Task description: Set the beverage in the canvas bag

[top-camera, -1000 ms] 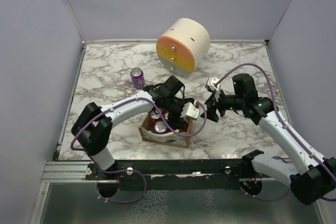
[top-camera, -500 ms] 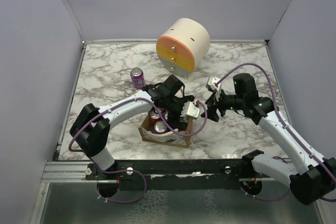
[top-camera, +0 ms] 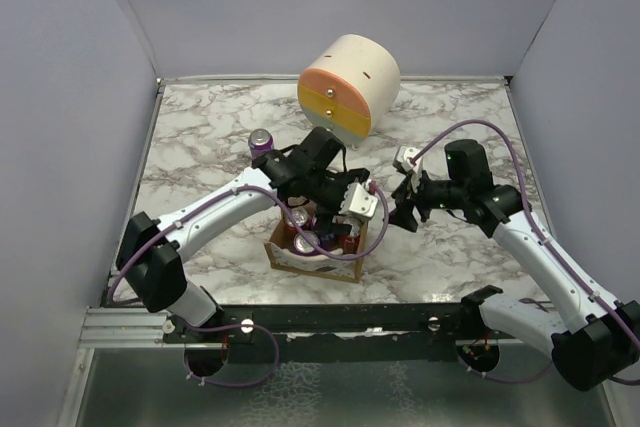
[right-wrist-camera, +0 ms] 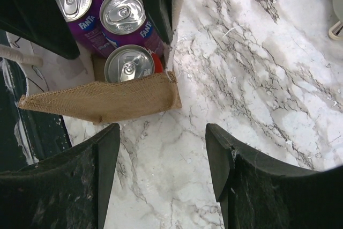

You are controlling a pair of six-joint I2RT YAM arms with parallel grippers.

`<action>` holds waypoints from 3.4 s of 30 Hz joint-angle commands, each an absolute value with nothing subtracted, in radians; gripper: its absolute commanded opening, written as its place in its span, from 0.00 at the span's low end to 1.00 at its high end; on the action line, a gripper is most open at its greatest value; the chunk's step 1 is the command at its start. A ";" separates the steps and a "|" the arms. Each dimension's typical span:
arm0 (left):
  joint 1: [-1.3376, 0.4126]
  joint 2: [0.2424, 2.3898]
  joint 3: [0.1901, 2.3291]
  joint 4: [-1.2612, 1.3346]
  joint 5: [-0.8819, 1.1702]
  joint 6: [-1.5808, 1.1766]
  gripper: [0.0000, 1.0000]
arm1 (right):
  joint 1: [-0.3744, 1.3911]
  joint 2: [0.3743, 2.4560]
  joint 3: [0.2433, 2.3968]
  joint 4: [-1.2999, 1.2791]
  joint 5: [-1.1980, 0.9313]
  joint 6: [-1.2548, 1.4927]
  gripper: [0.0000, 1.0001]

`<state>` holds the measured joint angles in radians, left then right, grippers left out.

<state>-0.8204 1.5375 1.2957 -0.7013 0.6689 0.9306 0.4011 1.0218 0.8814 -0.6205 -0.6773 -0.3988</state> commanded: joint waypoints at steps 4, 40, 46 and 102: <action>-0.823 1.433 1.433 -0.806 0.726 0.929 0.89 | 0.388 1.018 0.888 -0.604 -0.710 -0.417 0.65; -0.124 1.572 1.431 -0.476 0.262 0.252 0.99 | 0.140 0.945 0.882 -0.497 -0.476 -0.297 1.00; -0.125 1.676 1.415 -0.459 0.305 0.252 0.99 | 0.139 0.949 0.872 -0.494 -0.475 -0.301 1.00; -0.198 1.380 1.514 -0.637 0.576 0.435 0.00 | 0.249 1.086 1.037 -0.786 -1.005 -0.619 0.88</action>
